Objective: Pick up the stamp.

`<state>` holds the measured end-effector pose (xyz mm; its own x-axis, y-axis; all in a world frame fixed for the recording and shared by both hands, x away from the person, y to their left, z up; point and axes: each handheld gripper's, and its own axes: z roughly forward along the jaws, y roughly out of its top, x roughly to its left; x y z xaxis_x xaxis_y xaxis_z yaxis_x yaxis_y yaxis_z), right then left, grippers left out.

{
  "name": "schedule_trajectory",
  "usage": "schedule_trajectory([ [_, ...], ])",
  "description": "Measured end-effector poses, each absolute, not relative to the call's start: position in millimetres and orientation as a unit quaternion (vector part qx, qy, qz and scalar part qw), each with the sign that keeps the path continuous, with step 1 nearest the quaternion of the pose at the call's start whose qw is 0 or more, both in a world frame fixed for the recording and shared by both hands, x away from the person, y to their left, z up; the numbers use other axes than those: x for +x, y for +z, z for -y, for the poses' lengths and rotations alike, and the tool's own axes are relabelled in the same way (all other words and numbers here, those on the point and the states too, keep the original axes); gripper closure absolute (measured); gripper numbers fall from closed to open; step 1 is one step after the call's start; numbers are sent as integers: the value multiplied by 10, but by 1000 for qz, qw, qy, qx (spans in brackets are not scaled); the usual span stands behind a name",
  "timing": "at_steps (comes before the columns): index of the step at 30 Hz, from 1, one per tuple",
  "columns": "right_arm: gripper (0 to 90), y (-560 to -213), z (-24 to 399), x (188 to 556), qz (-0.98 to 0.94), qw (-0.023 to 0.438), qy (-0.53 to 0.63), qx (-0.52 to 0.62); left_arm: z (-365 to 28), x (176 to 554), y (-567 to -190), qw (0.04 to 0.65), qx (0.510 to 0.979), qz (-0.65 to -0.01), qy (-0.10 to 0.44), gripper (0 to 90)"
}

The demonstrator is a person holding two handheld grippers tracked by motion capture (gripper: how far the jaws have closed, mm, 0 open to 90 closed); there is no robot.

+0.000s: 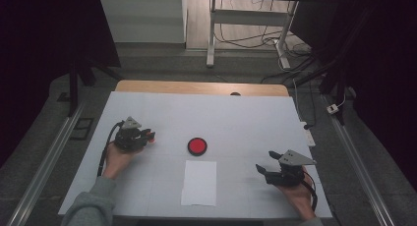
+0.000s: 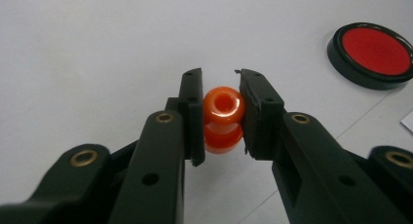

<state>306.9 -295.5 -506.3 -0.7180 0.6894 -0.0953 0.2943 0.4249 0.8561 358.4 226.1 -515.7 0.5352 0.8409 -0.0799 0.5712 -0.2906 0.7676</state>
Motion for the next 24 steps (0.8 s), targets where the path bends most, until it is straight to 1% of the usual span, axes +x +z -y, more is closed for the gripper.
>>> schedule_trajectory([
  [17, 271, -5056, 2937, 3064, -814, 225, 443, 301, -2295, 3510, -4963, 419, 776, -441, 169, 723],
  [24, 278, -5034, 2926, 3070, -811, 226, 446, 303, -2302, 3476, -4887, 439, 770, -435, 157, 723],
])
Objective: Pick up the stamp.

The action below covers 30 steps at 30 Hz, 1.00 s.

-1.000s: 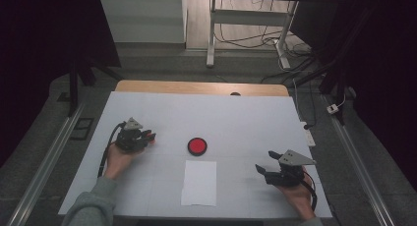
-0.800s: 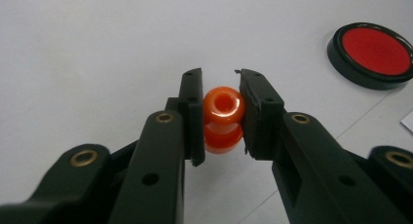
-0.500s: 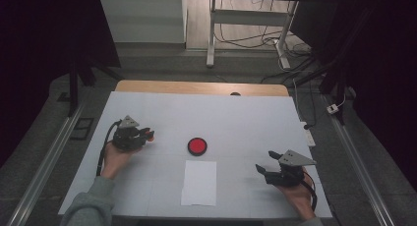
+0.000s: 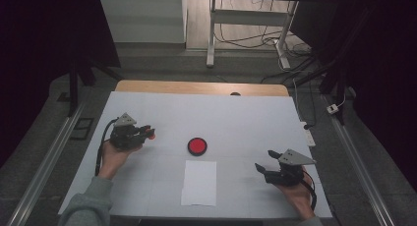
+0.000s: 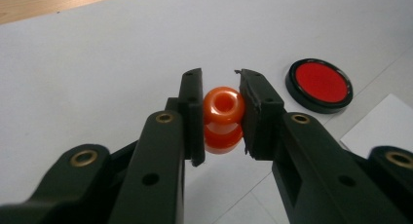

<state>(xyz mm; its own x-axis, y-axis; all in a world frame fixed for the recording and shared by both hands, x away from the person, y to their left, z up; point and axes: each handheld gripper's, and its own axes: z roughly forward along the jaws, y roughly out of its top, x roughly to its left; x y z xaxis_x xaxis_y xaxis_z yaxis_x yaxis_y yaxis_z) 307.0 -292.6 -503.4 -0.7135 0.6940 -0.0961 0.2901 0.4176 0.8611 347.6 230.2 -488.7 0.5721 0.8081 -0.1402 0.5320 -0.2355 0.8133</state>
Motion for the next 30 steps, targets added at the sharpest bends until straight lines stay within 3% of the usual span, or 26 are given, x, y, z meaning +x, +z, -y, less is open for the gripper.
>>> schedule_trajectory([
  [30, 287, -5046, 2880, 3045, -814, 220, 450, 295, -2046, 3254, -4564, 497, 770, -380, 127, 723],
])
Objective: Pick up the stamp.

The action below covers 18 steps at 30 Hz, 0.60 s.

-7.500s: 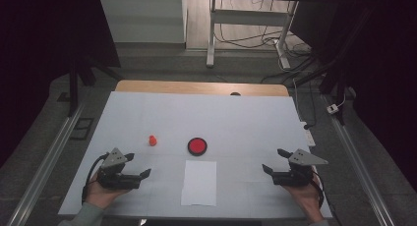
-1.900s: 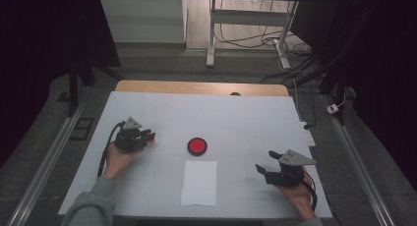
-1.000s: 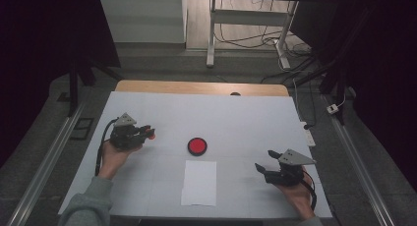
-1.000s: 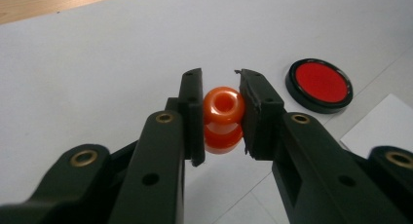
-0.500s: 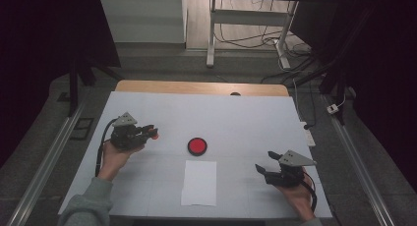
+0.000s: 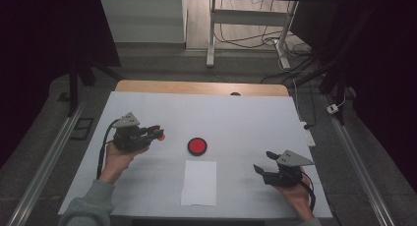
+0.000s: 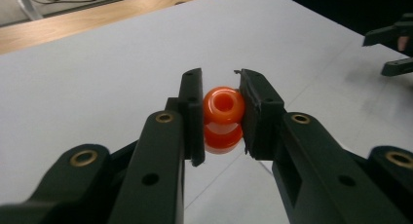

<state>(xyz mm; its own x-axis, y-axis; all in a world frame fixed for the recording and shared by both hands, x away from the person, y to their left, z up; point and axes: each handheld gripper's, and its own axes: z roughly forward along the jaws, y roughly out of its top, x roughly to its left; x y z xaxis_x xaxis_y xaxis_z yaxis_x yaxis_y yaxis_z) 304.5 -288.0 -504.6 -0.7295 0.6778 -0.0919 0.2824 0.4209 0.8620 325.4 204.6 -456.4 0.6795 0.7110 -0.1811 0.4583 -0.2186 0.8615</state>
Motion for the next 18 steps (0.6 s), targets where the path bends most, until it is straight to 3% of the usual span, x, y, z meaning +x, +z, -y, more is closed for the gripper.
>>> schedule_trajectory([
  [18, 289, -5058, 2874, 3034, -814, 219, 450, 296, -1683, 3169, -4521, 512, 786, -336, 91, 722],
])
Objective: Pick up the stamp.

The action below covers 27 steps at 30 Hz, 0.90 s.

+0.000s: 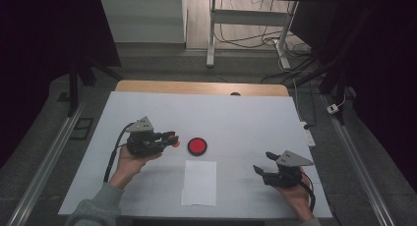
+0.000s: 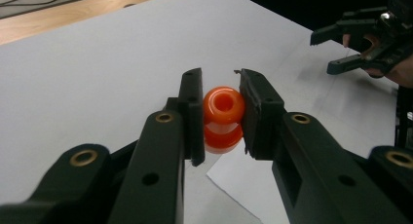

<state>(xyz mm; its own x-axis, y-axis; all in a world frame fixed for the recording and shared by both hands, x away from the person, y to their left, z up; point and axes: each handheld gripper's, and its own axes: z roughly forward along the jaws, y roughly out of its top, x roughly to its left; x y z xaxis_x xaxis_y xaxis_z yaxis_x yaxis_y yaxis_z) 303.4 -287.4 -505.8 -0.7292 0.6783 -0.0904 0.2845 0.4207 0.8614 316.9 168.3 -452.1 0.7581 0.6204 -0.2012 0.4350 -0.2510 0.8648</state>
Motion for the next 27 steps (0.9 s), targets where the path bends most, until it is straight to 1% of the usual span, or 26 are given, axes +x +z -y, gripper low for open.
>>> schedule_trajectory([
  [14, 288, -5057, 2868, 3027, -818, 220, 444, 294, -1354, 3140, -4601, 504, 803, -311, 68, 722],
  [27, 288, -5060, 2850, 3026, -819, 218, 443, 292, -1167, 3126, -4648, 497, 814, -296, 55, 722],
])
